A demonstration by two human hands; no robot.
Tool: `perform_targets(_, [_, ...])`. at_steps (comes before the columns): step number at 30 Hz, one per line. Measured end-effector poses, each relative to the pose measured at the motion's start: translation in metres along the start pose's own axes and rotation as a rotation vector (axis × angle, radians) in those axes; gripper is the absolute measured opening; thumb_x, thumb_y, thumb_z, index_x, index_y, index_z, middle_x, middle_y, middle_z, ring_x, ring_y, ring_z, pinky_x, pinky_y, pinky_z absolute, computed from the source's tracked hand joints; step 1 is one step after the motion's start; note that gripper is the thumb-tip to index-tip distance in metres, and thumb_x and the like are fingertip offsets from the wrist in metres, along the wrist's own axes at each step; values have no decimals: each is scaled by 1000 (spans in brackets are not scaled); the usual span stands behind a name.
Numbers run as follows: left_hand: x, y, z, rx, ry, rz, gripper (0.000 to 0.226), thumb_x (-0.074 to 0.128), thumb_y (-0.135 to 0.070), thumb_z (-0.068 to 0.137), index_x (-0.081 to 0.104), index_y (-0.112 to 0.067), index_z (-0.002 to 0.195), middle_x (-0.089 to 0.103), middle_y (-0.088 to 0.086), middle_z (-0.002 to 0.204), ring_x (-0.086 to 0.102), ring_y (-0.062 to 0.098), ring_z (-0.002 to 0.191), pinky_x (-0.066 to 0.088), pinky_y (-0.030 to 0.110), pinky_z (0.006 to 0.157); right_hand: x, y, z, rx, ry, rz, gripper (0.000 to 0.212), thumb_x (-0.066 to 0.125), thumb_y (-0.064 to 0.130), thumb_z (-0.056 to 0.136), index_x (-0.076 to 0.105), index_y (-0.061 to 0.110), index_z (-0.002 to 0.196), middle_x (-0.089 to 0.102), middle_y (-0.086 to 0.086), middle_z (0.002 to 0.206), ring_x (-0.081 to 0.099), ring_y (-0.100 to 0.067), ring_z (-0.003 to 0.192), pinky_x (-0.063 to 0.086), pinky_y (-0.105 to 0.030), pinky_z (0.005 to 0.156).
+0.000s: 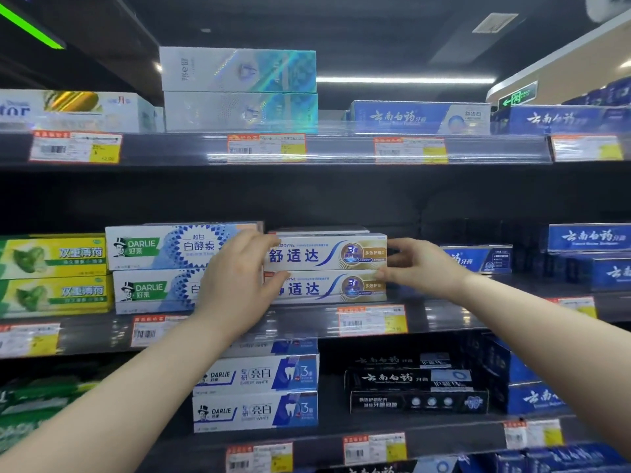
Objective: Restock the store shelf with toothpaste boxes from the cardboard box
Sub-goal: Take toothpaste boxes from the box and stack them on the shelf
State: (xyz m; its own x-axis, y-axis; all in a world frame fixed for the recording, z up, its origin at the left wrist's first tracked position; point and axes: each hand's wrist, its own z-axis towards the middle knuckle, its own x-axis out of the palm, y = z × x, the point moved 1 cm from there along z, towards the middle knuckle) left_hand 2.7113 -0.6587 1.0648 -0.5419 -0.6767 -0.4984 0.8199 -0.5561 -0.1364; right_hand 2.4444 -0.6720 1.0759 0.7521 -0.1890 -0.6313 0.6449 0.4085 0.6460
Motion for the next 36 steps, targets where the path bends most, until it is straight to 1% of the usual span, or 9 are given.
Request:
perform_targets(4, [0,8,-17,-212,94,-51,25,68,-24,79,60,-15,100,54,-4,92,56,19,89,48,34,82,1,-1,-4,20,32,-76,33,71,30,77,67,21,107,74,2,96,67,-8,92,48,-30,94])
perform_targets(8, [2,13,-23,-216,134,-11,24,67,-24,80,61,-15,101,54,-4,92,54,19,88,46,33,81,2,-4,-3,2,34,-79,21,69,23,80,70,15,100,74,-1,100,67,-7,91,49,-24,91])
perform_targets(11, [1,13,-24,-224,130,5,20,66,-26,80,61,-16,97,52,-5,90,55,20,87,46,33,80,2,-4,-2,-1,47,-62,21,68,19,81,70,13,102,73,0,100,67,-5,88,48,-10,82])
perform_targets(15, [0,16,-22,-233,128,-2,20,65,-27,80,61,-17,97,54,-6,91,55,18,87,47,32,79,1,-8,-2,3,38,-17,27,68,16,81,69,9,107,73,-4,102,67,-11,95,49,-23,92])
perform_targets(20, [-1,16,-19,-246,116,-17,21,66,-25,80,61,-17,99,54,-6,91,52,16,85,46,32,79,1,-10,0,3,58,25,25,67,14,81,69,11,106,73,-2,103,67,-10,93,48,-14,86])
perform_targets(25, [-2,13,-17,-239,109,-22,25,65,-24,80,60,-16,103,60,-2,102,55,19,91,48,35,85,1,-9,0,48,107,99,32,71,15,78,65,14,109,72,-2,105,68,-11,96,50,-21,89])
perform_targets(29, [-1,8,-11,-168,73,70,35,64,-27,81,56,-17,114,59,1,114,53,20,104,43,36,92,4,-5,1,14,85,118,25,67,28,81,63,24,106,73,4,102,68,-6,93,48,-24,91])
perform_targets(33, [-3,0,8,-18,-9,289,55,67,-35,76,49,-20,126,47,3,130,35,25,123,22,36,99,5,-5,4,1,56,60,17,63,30,84,65,26,100,72,6,99,67,-3,89,50,-22,87])
perform_targets(36, [0,-1,23,34,71,461,70,64,-46,76,37,-21,136,30,3,146,15,25,137,12,37,101,5,-5,4,5,57,94,22,63,25,84,66,18,105,73,3,97,68,2,78,50,-9,73])
